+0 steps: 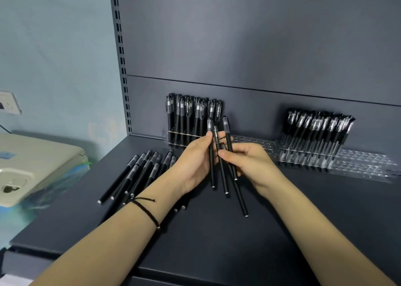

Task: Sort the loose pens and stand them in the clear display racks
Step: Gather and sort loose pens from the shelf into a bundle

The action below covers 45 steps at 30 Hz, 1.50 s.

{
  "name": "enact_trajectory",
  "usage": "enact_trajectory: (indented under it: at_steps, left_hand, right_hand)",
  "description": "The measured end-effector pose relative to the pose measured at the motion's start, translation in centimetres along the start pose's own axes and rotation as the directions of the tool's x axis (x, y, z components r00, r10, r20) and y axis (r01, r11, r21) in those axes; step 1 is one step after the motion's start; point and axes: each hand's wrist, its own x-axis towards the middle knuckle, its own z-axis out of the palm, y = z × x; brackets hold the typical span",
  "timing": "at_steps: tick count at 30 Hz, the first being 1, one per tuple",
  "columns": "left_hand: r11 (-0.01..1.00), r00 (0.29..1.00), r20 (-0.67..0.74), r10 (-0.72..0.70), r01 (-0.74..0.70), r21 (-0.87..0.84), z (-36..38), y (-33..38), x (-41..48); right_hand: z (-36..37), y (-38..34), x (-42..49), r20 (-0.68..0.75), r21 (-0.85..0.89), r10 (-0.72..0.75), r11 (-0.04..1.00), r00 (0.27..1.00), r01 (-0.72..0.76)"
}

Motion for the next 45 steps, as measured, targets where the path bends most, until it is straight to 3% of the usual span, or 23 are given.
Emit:
enact_trajectory:
  at_steps: [6,9,13,19,23,28,33,40,45]
  left_hand:
    - [0.996,0.997,-0.064,0.039,-0.034,0.079,-0.2,-0.8,0.0]
    - [1.0,0.992,-0.122,0.015,-0.012,0.025,-0.3,-0.7,-0.1]
    - [0.996,0.996,-0.079,-0.047,0.041,-0.076,-0.1,-0.3,-0.6]
    - [0.991,0.993,0.016,-0.12,0.119,0.068,0.7,-0.2,-1.6]
    - [0.969,0.996,-0.012,-0.084,0.084,0.23,0.6,-0.6,-1.4]
    - [0.957,0.996,-0.036,-0.076,0.083,0.277,0.5,-0.9,-1.3]
    - [0.982,0.991,-0.122,-0.05,0.071,0.177,0.3,-0.6,-0.9]
    - [0.996,0.987,-0.16,-0.025,0.011,-0.084,-0.6,0.2,-0.4]
    - [0.984,0.987,-0.162,0.001,-0.031,-0.178,-1.1,0.4,-0.4]
  right_hand:
    - [0.6,0.5,-0.3,-0.024,-0.026,-0.011,1.0,1.0,0.01]
    - [0.6,0.3,-0.3,-0.03,0.035,-0.071,0.997,0.997,0.072]
    - [0.4,0.1,-0.1,-0.075,0.117,-0.06,0.991,0.995,0.068]
    - [0.0,-0.1,0.0,-0.16,0.172,-0.077,0.98,0.984,0.105]
    - [-0.1,-0.2,-0.2,-0.152,0.064,-0.118,0.99,0.981,0.129]
    - [-0.3,-0.1,0.0,-0.194,0.079,-0.08,0.992,0.978,0.097]
    - [-0.9,-0.1,0.4,-0.258,0.033,-0.11,0.992,0.96,0.122]
    - [0.9,0.3,-0.4,0.047,-0.166,-0.279,0.945,0.959,0.282]
    - [1.6,0.9,-0.2,-0.11,-0.183,-0.287,0.947,0.952,0.265]
